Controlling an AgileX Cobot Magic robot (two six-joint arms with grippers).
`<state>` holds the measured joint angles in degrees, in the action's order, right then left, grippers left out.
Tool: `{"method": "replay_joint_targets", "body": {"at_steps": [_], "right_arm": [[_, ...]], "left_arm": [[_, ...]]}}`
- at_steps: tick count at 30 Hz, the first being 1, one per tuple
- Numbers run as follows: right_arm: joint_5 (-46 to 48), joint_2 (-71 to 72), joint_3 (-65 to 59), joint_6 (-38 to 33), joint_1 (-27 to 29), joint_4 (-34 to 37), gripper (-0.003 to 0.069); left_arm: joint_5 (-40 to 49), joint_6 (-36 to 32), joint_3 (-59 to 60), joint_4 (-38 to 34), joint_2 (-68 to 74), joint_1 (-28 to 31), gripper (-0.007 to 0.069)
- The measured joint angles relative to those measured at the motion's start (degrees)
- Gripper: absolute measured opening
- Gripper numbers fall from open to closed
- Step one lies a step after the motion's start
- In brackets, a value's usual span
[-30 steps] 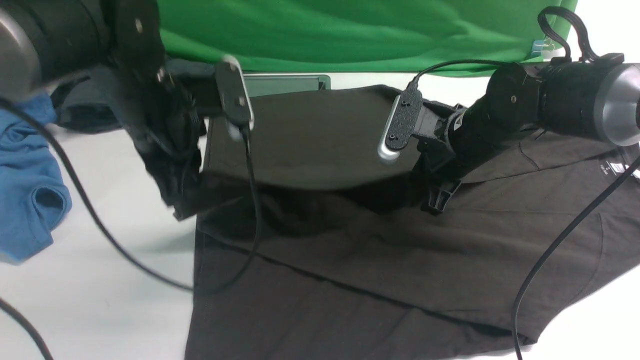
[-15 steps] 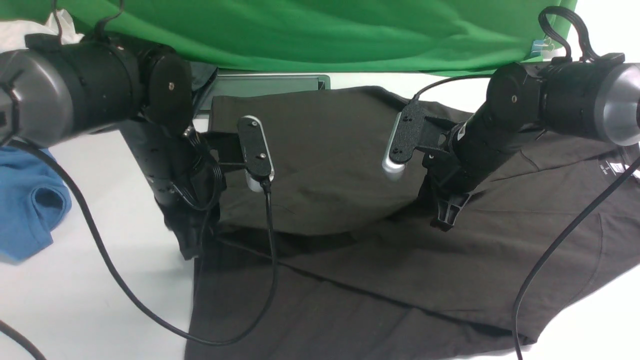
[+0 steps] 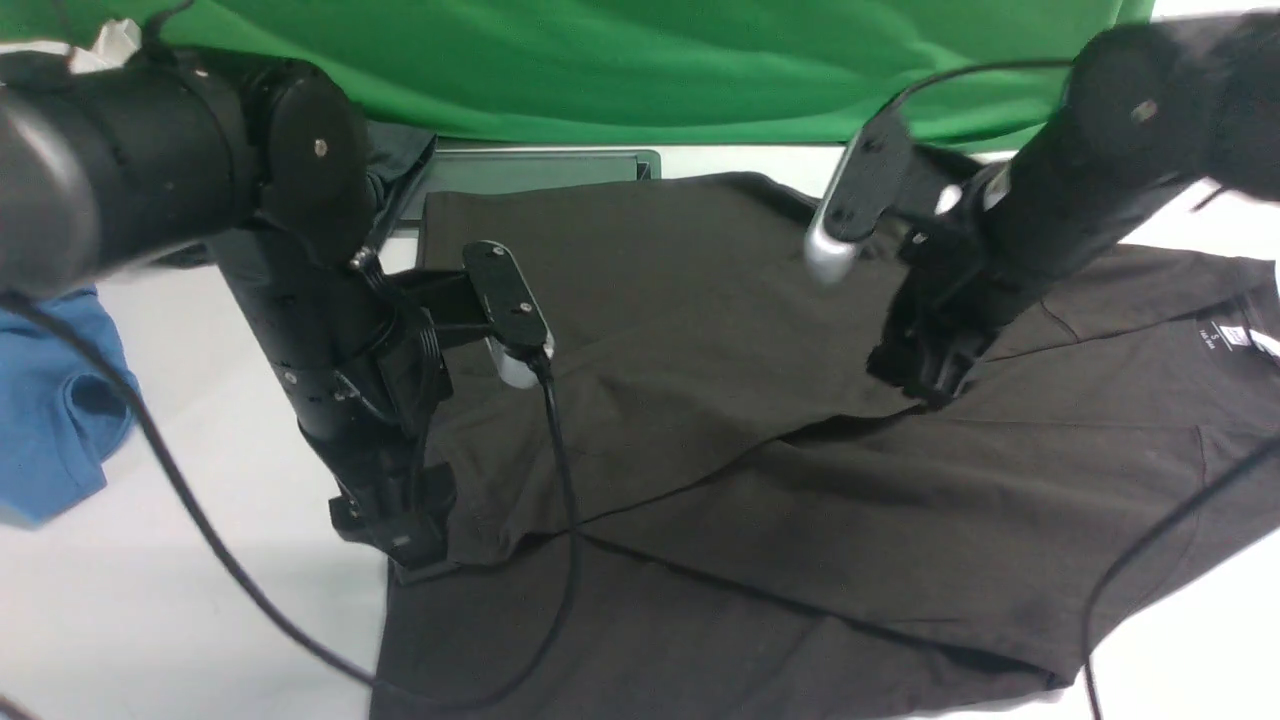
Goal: Fold a long-sleeved shirt on a white desktop.
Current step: 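Fold the left side of the dark shirt inward over its body with the left gripper, then grasp the near edge of the shirt at its hem and shoulder corners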
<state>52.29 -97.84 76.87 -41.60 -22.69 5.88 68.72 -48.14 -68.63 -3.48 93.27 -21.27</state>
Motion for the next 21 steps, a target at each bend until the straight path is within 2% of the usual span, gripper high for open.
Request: {"method": "replay_joint_targets", "body": {"at_steps": [5,7,9,11,12,14,15,16,19,20,21], "right_arm": [[13.03,6.21,-0.27,12.68,0.00,-0.06,0.0145],[15.09,9.69,-1.50,15.93,-0.19,-0.06,0.0131],[15.13,12.38,-3.25,16.88,-0.47,-0.06,0.0132],[14.46,15.58,-5.14,17.32,-1.08,-0.06,0.0134],[13.13,18.89,-7.41,17.50,-1.67,0.08,0.0135],[12.16,21.21,-9.45,17.62,-2.00,0.20,0.0136],[10.87,23.95,-11.49,17.61,-2.07,0.35,0.0136],[9.98,25.45,-12.64,17.41,-2.07,0.40,0.0137],[8.74,28.63,-14.91,17.04,-2.07,0.40,0.0145],[8.73,28.80,-15.01,17.04,-2.07,0.40,0.0146],[8.52,29.75,-15.39,17.00,-2.07,0.40,0.0150]], "left_arm": [[0.50,0.83,9.41,-1.66,-8.80,-8.52,0.0237],[-0.30,1.16,13.76,-2.78,-10.98,-10.51,0.0176],[-2.65,1.21,17.62,-2.95,-12.04,-11.10,0.0160],[-5.43,1.21,20.65,-2.71,-12.26,-11.18,0.0174],[-9.68,1.21,23.87,-2.02,-12.29,-11.18,0.0216],[-12.64,1.10,25.56,-1.58,-12.33,-11.18,0.0262],[-17.12,0.80,27.47,-0.54,-12.33,-11.18,0.0344],[-19.34,0.39,28.31,-0.01,-12.33,-11.18,0.0391],[-22.92,-3.16,29.89,0.69,-12.07,-11.18,0.0501],[-22.92,-3.16,30.12,0.74,-12.00,-11.18,0.0501],[-23.44,-5.81,30.99,0.67,-11.37,-11.18,0.0538]]}}
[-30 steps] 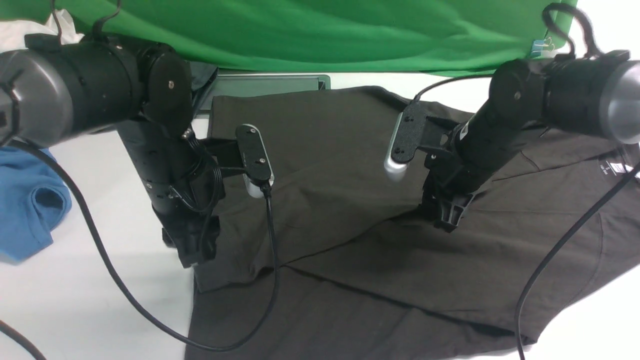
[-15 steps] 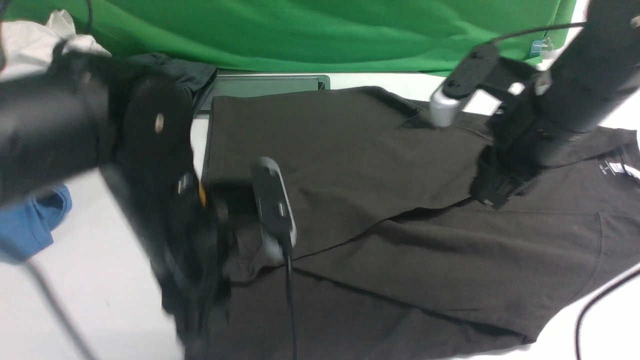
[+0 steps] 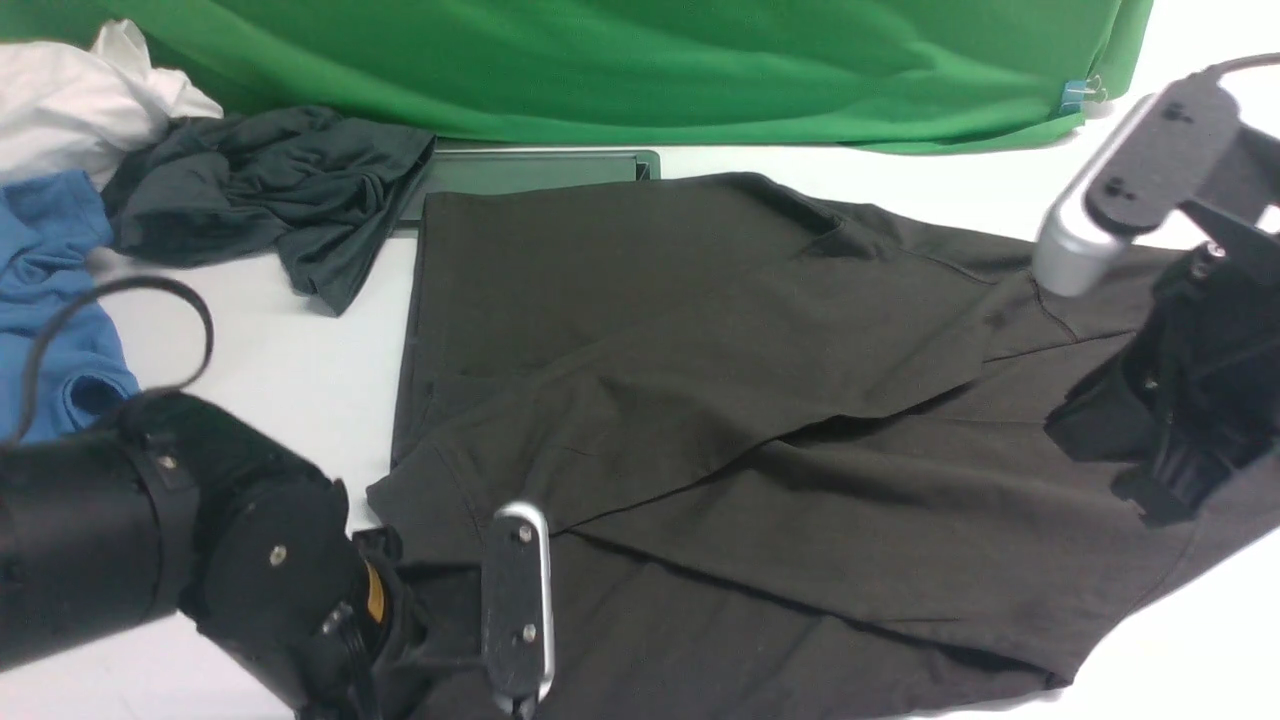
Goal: Fold a long-sleeved shirt on a white desktop.
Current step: 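Grasp the near edge of the shirt at its hem and shoulder corners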
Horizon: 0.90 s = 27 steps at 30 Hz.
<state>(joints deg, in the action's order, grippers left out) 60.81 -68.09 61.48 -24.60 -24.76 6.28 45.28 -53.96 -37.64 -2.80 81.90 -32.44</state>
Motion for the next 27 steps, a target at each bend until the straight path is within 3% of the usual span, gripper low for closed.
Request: {"method": "replay_joint_targets", "body": {"at_steps": [11,15,20,23,27], "right_arm": [[-0.60,1.45,-0.23,-0.36,0.00,0.00,0.0172],[-0.65,1.45,-0.23,-0.41,0.00,0.00,0.0179],[-0.87,1.45,-0.23,-0.48,0.00,0.00,0.0184],[-1.01,1.45,-0.23,-0.48,0.00,0.00,0.0187],[-1.07,1.45,-0.23,-0.48,0.00,0.00,0.0189]], "left_arm": [[-4.53,-4.11,2.16,0.69,1.30,0.00,0.0561],[-5.86,-4.16,2.21,3.19,1.30,0.00,0.0480],[-3.70,-4.27,2.21,0.35,1.30,0.00,0.0379],[-2.95,-4.28,2.21,-1.22,1.30,0.00,0.0391],[-3.43,-4.28,2.21,-1.51,1.30,0.00,0.0472]]}}
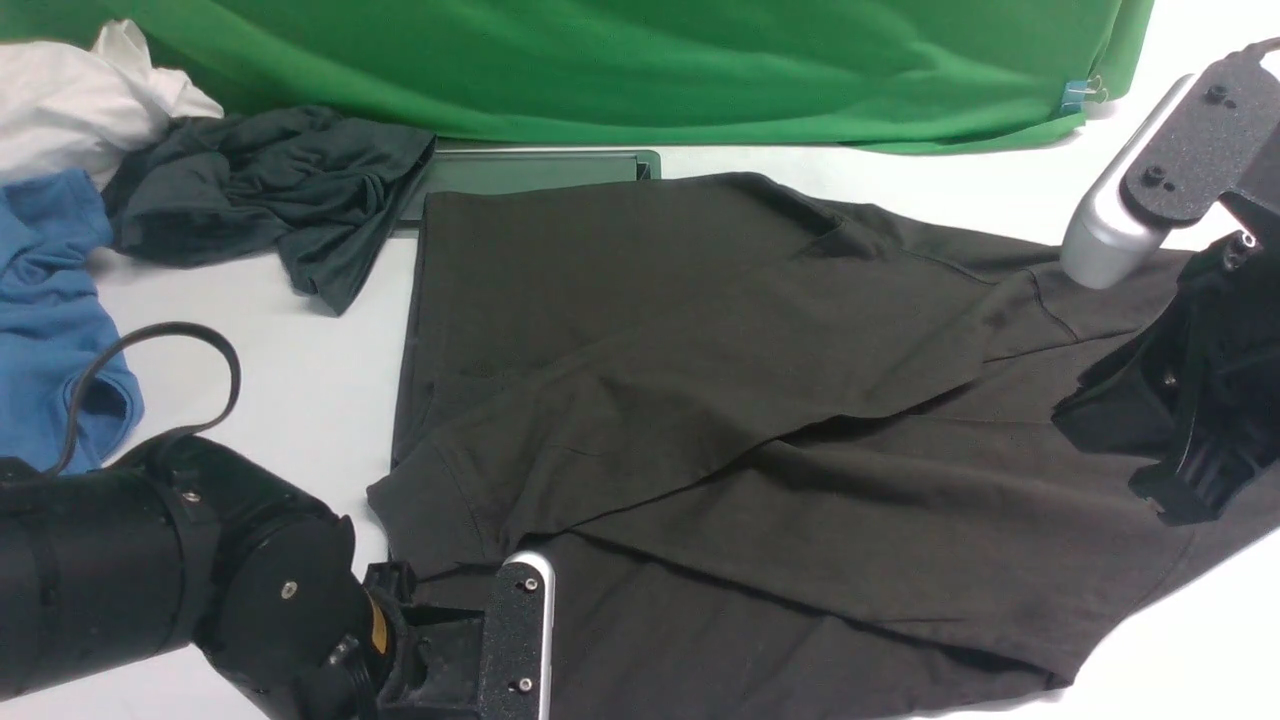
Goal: Fold a long-sleeved shirt on a white desktop.
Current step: 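Grasp the near edge of the shirt at its hem and shoulder corners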
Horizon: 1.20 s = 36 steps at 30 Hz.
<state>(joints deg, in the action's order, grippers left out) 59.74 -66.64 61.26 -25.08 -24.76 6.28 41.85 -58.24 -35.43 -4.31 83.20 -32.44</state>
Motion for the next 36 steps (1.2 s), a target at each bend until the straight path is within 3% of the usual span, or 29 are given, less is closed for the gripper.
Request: {"method": "replay_joint_targets", "body": {"at_steps": [5,12,16,19,20,22,28,36], "right_arm": [[-0.37,0.00,0.00,0.00,0.00,0.19,0.0195],[-0.41,0.00,0.00,0.00,0.00,0.43,0.0199],[-0.41,0.00,0.00,0.00,0.00,0.47,0.0199],[-0.41,0.00,0.00,0.00,0.00,0.47,0.0204],[-0.41,0.00,0.00,0.00,0.00,0.47,0.0204],[-0.41,0.00,0.00,0.00,0.00,0.47,0.0207],[-0.41,0.00,0.00,0.00,0.00,0.47,0.0211],[1.29,0.00,-0.05,2.88,-0.35,0.70,0.0220]], "left_arm": [[-2.17,-0.05,0.00,2.89,0.41,0.00,0.0531],[-1.58,1.13,-0.45,3.99,3.98,0.00,0.0476],[-1.46,1.44,-0.86,4.31,4.70,0.00,0.0424],[-1.91,3.16,-0.86,5.76,4.70,0.00,0.0288],[-1.93,3.30,-0.86,5.73,4.70,0.00,0.0276],[-2.90,5.63,-1.14,6.76,4.70,0.00,0.0101],[0.83,8.10,-2.52,4.95,4.14,0.00,0.0060],[15.84,12.39,-5.41,2.99,-7.24,-0.05,0.0060]]}}
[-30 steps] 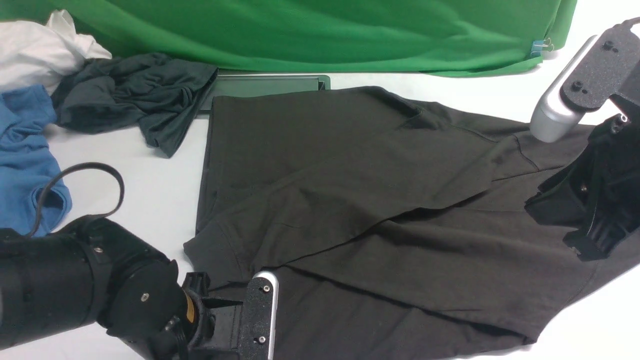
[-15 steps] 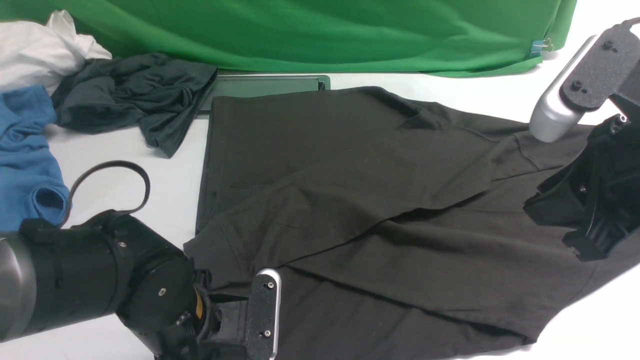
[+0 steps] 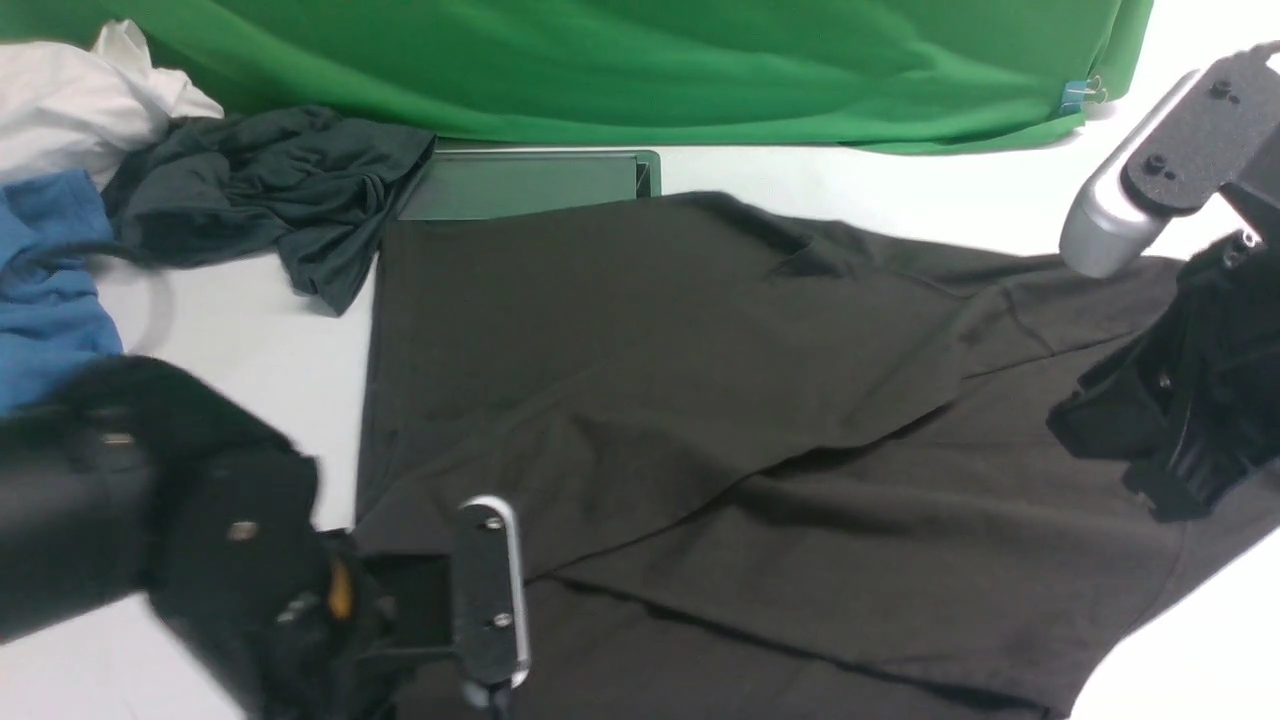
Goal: Fold a long-sleeved shirt on a white desktop.
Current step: 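Grasp the near edge of the shirt at its hem and shoulder corners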
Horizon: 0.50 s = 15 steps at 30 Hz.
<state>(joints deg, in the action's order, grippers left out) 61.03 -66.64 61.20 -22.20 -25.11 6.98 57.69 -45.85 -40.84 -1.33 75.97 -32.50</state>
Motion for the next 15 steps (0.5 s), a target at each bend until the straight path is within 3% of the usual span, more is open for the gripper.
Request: {"method": "replay_joint_targets", "body": {"at_steps": [5,9,10,13,14,15], "right_arm": [[2.44,0.07,-3.95,-1.17,-3.90,0.05,0.0253],[-3.14,0.13,-16.25,-11.02,-8.06,-3.12,0.0398],[-3.71,0.13,-16.83,-11.02,-8.25,-3.12,0.0407],[-17.96,0.17,-27.00,-13.85,-8.66,-13.60,0.0543],[-18.83,0.17,-27.51,-13.89,-8.66,-14.31,0.0548],[-24.51,-0.02,-31.11,-14.10,-8.29,-19.90,0.0572]], "left_arm": [[6.39,1.39,0.00,0.00,-6.59,0.00,0.0060],[7.07,1.46,0.00,-0.75,-11.30,0.00,0.0060],[7.07,1.46,0.00,-0.91,-11.59,0.00,0.0060],[7.28,3.44,0.00,-1.80,-13.70,0.00,0.0060],[7.28,3.66,0.00,-1.80,-13.79,0.00,0.0060],[7.32,5.47,0.00,-1.95,-14.24,0.00,0.0060]]}}
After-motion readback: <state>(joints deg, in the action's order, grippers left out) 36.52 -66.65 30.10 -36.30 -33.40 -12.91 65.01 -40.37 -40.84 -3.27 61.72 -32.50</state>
